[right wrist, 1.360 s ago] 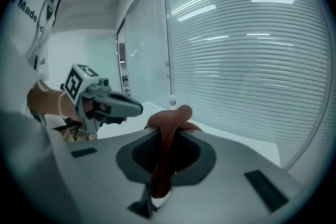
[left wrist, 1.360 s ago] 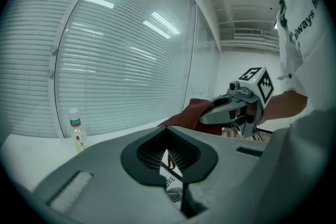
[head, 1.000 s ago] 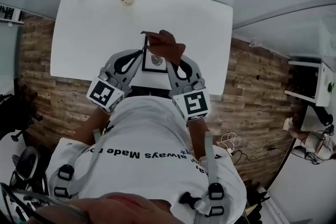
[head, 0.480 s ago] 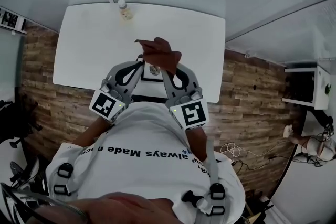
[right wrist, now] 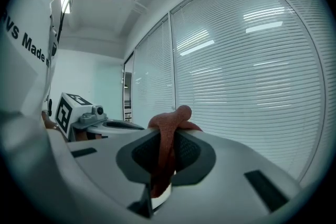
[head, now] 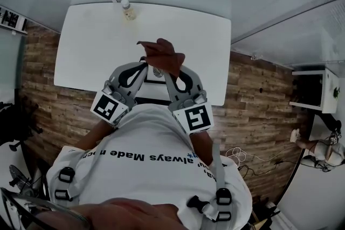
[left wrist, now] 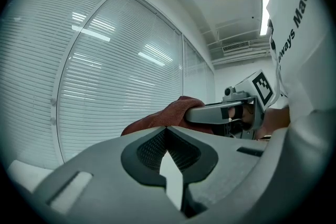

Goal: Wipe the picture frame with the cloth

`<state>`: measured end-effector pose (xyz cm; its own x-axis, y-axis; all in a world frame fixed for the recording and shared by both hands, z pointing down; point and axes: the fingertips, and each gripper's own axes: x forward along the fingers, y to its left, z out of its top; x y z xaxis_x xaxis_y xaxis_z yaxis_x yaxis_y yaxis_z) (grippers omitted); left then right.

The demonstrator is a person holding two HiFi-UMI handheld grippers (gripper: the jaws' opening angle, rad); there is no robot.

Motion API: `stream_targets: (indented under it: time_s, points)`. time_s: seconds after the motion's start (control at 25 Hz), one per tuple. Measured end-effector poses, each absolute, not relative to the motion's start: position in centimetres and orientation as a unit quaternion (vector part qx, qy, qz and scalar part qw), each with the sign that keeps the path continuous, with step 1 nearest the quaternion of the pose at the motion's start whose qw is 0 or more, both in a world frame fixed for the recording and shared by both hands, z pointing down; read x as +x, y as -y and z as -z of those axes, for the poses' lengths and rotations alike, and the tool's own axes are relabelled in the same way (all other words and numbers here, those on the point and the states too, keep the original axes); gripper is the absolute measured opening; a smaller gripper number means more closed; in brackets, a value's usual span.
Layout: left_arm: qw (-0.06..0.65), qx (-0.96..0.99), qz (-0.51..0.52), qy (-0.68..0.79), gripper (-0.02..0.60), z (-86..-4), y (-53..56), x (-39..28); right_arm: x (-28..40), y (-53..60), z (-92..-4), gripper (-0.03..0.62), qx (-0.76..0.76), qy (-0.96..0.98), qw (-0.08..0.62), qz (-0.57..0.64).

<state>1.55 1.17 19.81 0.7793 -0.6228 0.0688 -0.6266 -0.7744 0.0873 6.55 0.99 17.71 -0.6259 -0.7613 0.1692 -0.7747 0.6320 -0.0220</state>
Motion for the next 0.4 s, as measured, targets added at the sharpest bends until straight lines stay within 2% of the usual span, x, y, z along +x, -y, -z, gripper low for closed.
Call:
stream_targets:
  time_s: [0.4]
  points:
    - [0.052, 0.943, -0.019, 0.329, 0.002, -19.60, -1.38, 1.56, 6.30, -1.08, -17.40, 0.015, 0.427, 0.900, 0.073, -0.043]
